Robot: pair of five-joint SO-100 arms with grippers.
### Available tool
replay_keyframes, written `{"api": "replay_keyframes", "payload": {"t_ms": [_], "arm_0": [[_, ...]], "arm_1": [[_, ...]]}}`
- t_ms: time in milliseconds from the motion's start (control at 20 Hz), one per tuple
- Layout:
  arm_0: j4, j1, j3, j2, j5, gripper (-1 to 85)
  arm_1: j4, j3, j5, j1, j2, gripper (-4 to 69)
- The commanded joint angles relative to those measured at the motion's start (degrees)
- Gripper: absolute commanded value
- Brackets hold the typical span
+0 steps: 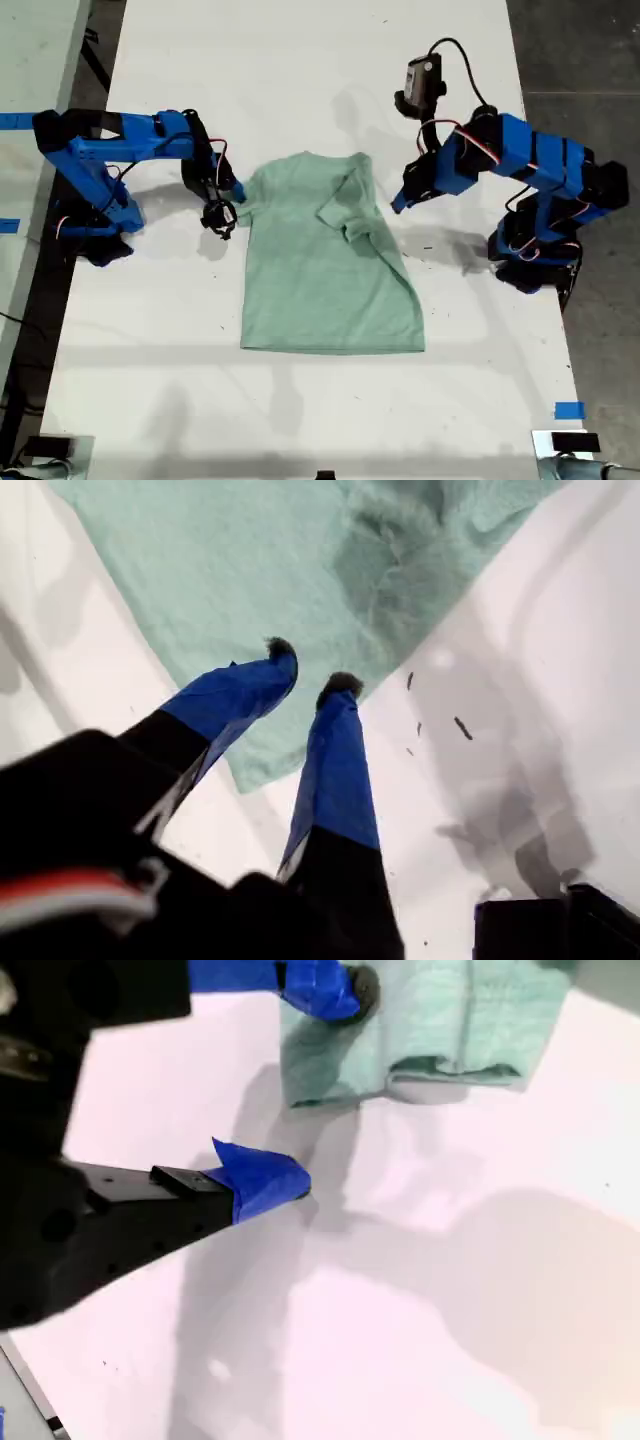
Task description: Fold tshirt
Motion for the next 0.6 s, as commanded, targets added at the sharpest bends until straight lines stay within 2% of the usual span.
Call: {"api": "replay_keyframes", "payload": {"t_ms": [0,250,550], "arm_0": [[3.69,1.23,-2.29,8.70,-1.05,26.2],[8.79,2.90,-4.83,14.06,-3.69,26.4],[0.44,-0.09,-2.99,3.25,-1.05,25.6]], "arm_1": [[-2.29,-0.18,-0.53,0.70,3.34,9.0],[-2.55,-0.09,-0.53,0.62,3.52,9.0],[-2.99,0.35,-0.09,-0.44,4.13,8.9]]}}
